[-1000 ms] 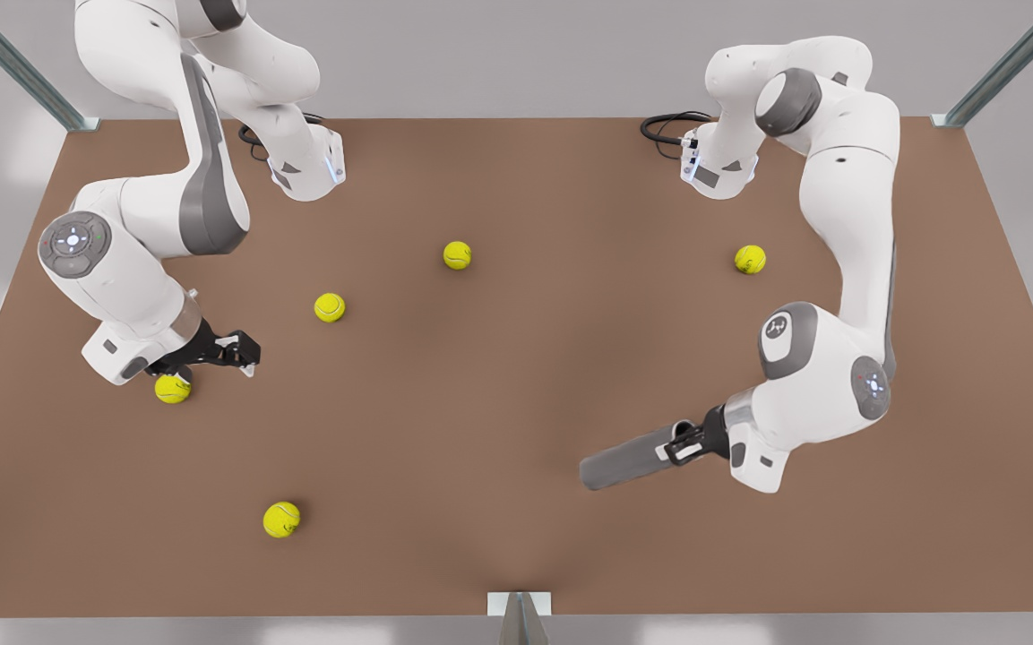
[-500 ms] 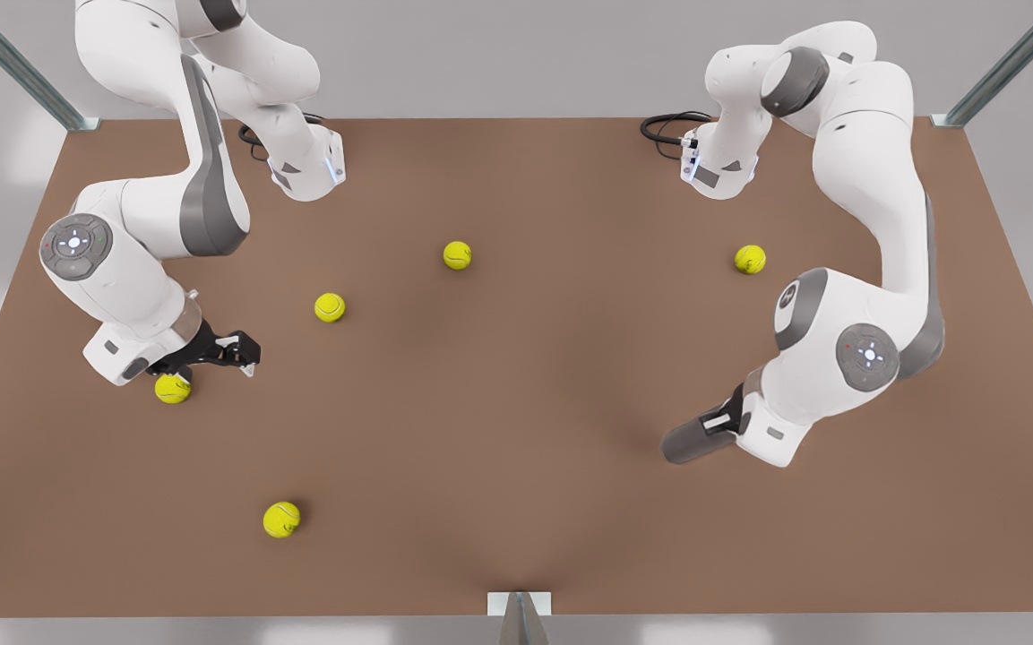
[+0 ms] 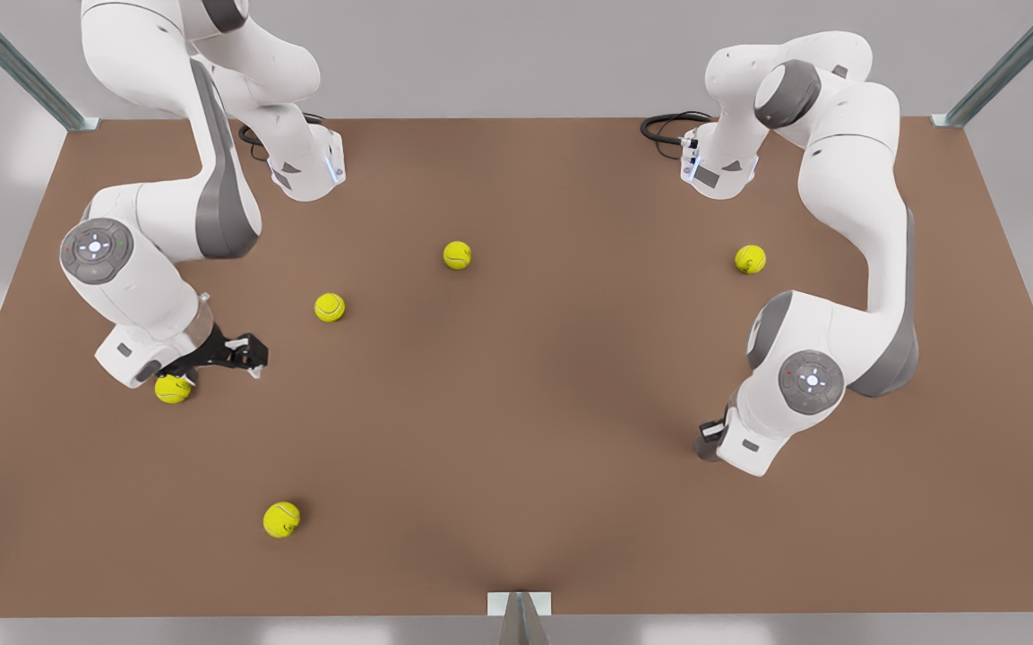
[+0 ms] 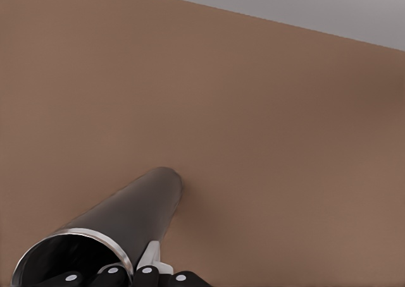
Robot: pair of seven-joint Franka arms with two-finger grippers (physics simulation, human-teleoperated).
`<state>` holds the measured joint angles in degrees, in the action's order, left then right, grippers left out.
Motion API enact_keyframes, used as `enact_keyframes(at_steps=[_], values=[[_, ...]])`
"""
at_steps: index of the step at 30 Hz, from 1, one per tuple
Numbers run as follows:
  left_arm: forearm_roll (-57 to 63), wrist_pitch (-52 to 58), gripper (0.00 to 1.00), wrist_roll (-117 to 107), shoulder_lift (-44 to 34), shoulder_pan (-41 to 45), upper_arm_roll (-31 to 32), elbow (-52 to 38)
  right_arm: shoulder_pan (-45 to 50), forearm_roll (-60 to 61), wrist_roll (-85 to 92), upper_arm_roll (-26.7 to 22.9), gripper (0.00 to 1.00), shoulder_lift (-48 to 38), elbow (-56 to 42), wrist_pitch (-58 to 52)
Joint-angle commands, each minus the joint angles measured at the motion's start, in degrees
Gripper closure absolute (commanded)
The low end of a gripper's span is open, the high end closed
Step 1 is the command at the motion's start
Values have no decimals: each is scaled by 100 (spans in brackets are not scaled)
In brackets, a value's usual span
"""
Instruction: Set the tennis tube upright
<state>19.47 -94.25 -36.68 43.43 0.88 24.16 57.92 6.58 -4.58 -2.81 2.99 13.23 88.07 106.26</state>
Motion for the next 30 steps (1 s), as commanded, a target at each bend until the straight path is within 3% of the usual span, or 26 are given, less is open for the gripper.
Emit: enact_keyframes(at_steps=[1,5,19,21,23,28,30], values=[[-13,-6,79,-5,16,-1,1,0,1,0,0,0,0,-4,0,-9],[-505,-58,79,12,96,-53,9,-9,-8,0,-9,0,0,-4,9,0],[-426,-111,77,-23,148,-27,-43,35,-8,0,-9,0,0,22,0,9],[-435,-111,54,-23,148,-27,-43,35,-8,0,0,0,0,22,0,0],[-426,-102,0,-23,140,-18,-43,35,-8,0,-9,0,0,22,-9,0],[-496,20,0,-76,34,-9,9,18,-8,0,0,0,0,22,-9,0],[-496,653,0,-58,-177,-18,185,-35,-8,0,9,0,0,22,-18,0]])
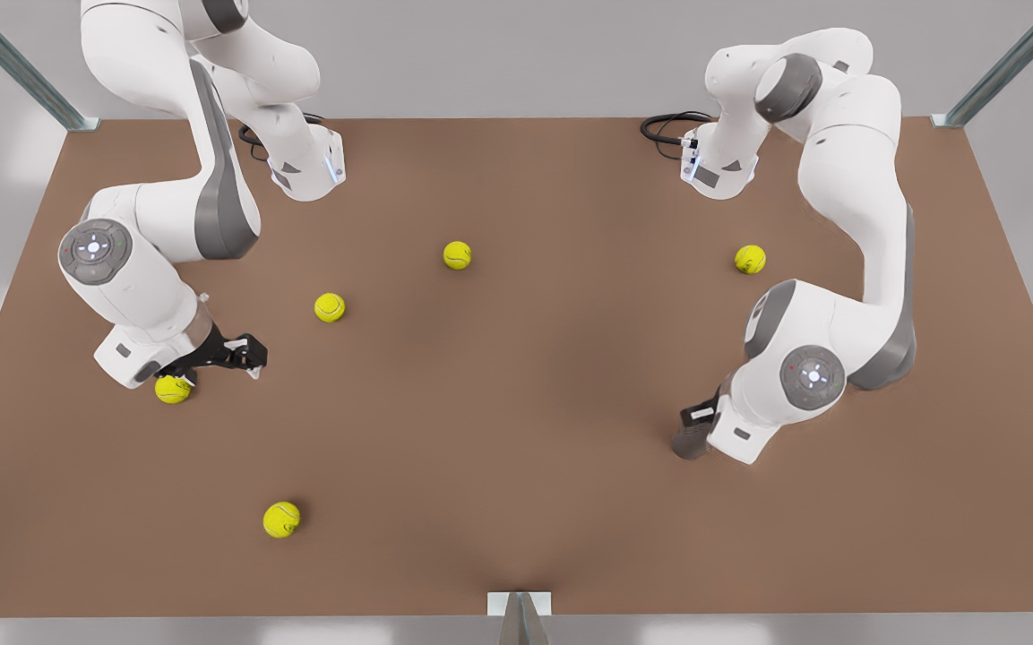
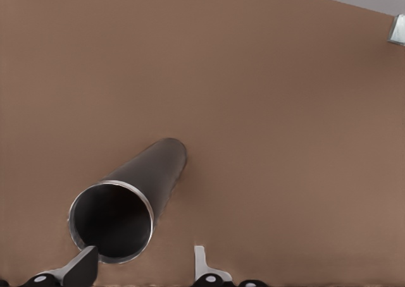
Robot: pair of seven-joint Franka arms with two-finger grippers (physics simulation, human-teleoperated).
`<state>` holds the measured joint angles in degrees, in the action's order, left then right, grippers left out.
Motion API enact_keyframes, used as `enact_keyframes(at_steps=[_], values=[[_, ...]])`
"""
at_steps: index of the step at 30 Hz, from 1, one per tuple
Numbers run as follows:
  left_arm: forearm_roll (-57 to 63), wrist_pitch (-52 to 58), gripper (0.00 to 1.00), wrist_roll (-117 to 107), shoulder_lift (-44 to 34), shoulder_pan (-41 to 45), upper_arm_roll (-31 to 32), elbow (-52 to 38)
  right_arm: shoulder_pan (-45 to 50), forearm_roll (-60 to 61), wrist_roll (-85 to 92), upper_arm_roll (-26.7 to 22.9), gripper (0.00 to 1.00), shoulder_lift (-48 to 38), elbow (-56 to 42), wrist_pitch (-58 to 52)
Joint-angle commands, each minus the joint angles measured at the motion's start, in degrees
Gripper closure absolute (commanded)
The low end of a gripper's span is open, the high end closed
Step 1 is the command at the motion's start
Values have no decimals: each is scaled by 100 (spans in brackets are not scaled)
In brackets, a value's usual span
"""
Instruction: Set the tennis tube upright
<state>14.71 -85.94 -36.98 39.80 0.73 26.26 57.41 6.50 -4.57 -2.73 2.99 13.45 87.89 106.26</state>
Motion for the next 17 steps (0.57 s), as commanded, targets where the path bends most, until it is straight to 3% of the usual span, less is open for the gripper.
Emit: enact_keyframes(at_steps=[1,6,7,8,10,17], values=[[-21,155,0,6,-130,-12,11,-2,1,-9,0,0,0,0,0,0],[50,1263,0,813,-1132,-91,-41,16,1,-9,0,0,0,-18,0,0],[-896,1492,0,2606,-1457,603,-1911,-11,1,-9,0,0,0,-9,0,0],[-1734,1527,0,3283,-1984,683,-2538,401,1,0,0,0,0,-18,0,0],[-1620,-589,0,3381,-3882,604,-2477,3327,1,0,0,0,0,-18,9,0],[-1321,-125,0,3162,-3804,674,-2318,3162,1,0,-9,0,0,-18,9,0]])
